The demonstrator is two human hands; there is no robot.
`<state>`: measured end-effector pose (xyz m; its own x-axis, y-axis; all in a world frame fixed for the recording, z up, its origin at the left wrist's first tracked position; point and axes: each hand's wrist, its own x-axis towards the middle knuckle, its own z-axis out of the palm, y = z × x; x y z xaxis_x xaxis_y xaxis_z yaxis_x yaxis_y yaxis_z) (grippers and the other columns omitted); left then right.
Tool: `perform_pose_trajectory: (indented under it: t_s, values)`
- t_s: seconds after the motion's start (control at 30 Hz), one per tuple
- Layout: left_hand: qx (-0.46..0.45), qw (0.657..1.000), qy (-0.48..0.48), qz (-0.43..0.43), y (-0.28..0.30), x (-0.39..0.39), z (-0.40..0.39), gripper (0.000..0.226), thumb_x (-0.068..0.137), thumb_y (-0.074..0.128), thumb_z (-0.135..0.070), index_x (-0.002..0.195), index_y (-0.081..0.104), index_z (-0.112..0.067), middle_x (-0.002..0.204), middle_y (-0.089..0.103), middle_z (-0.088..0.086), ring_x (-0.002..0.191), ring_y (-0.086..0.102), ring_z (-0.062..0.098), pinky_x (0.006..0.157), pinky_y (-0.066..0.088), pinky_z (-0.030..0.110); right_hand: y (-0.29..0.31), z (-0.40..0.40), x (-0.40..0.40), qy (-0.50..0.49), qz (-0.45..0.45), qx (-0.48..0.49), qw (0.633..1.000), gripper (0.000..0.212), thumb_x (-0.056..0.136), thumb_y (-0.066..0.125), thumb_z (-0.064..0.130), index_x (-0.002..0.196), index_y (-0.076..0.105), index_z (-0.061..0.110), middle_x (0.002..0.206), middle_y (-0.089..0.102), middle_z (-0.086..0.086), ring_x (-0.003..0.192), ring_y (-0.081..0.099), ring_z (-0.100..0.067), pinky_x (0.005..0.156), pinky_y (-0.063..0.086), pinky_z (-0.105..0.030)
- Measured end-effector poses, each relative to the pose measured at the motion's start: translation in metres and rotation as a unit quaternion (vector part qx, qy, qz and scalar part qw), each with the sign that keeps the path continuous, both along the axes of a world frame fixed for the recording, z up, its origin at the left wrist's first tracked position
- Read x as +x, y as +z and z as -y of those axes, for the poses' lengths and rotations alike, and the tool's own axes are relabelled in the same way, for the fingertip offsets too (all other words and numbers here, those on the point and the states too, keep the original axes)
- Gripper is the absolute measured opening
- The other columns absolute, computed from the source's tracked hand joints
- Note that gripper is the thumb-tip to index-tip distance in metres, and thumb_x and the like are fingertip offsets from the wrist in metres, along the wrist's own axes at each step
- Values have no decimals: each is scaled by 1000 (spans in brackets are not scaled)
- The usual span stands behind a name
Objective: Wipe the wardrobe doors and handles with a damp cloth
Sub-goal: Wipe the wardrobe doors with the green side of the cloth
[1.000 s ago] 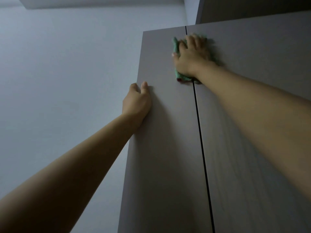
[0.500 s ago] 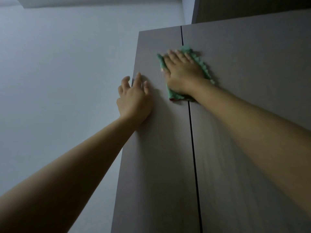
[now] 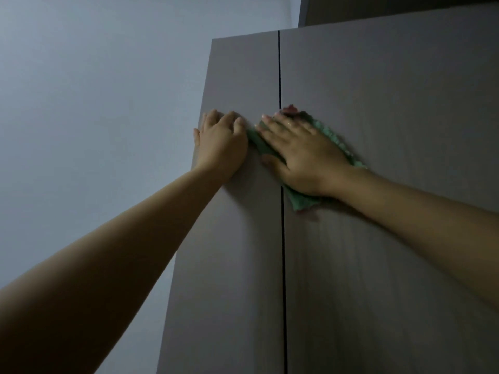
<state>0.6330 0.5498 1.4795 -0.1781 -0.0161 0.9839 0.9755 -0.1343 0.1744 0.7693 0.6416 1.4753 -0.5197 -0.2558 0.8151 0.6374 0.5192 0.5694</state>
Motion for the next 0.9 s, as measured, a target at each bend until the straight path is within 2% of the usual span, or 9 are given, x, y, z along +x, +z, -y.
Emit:
perform_pose_trajectory:
  t_s: [0.13,0.27,0.37,0.43,0.57,0.67,0.73,0.83,0.9]
  values:
    - [5,999,-33,19,-13,20,2,34,101,38,-30,125,60,-21,120,49,0,121,41,19,106,28,32,6,6,-1,101,-26,-50,993,60,96,16,45,149,28,21,157,23,1,146,15,-16,116,4,-27]
    - [-61,960,-270,51,-17,35,14,34,102,43,-24,134,51,-14,111,62,3,93,62,13,67,48,15,-2,18,9,244,-50,-207,946,45,104,31,36,144,40,19,152,34,0,139,29,-19,110,18,-25]
    - [-128,892,-428,75,-23,30,32,36,101,46,-15,135,49,-4,103,62,9,87,59,14,78,52,23,-15,35,22,371,-44,-357,856,36,103,31,40,120,56,22,115,60,-4,107,54,-25,83,40,-25]
    - [-141,885,-439,58,-30,28,44,33,98,49,-9,130,53,0,105,64,11,90,62,14,85,52,25,-27,44,24,446,-47,-409,795,32,102,35,41,106,60,21,105,64,-12,102,59,-31,82,47,-32]
    - [-139,924,-351,62,-49,25,77,23,86,66,-17,107,69,-6,94,71,7,89,68,18,83,56,27,-63,62,15,593,-11,-556,582,36,100,40,36,114,59,8,115,64,-17,107,62,-31,98,49,-45]
    - [-196,953,-206,104,-69,21,103,27,75,73,-34,95,73,-16,94,71,4,91,64,20,81,54,28,-101,74,2,599,16,-608,521,31,103,38,26,100,54,0,76,67,-6,69,65,-14,66,58,-23]
    - [-255,944,-155,144,-85,20,119,42,64,73,-43,97,72,-17,95,68,1,89,58,16,77,49,27,-128,78,-9,595,42,-638,487,34,103,38,29,83,54,7,51,60,4,52,59,-12,49,51,-19]
    - [-317,912,-146,216,-108,12,137,41,76,71,-34,107,67,-8,100,66,3,94,60,18,74,48,25,-166,93,-21,587,117,-721,349,42,103,27,41,108,57,11,75,70,-4,67,67,-18,58,56,-27]
    - [-340,900,-125,242,-120,5,145,31,87,65,-28,109,64,-7,100,65,4,96,60,18,74,50,26,-182,97,-32,578,140,-739,316,52,99,25,49,126,52,14,112,66,-11,99,66,-26,80,57,-40]
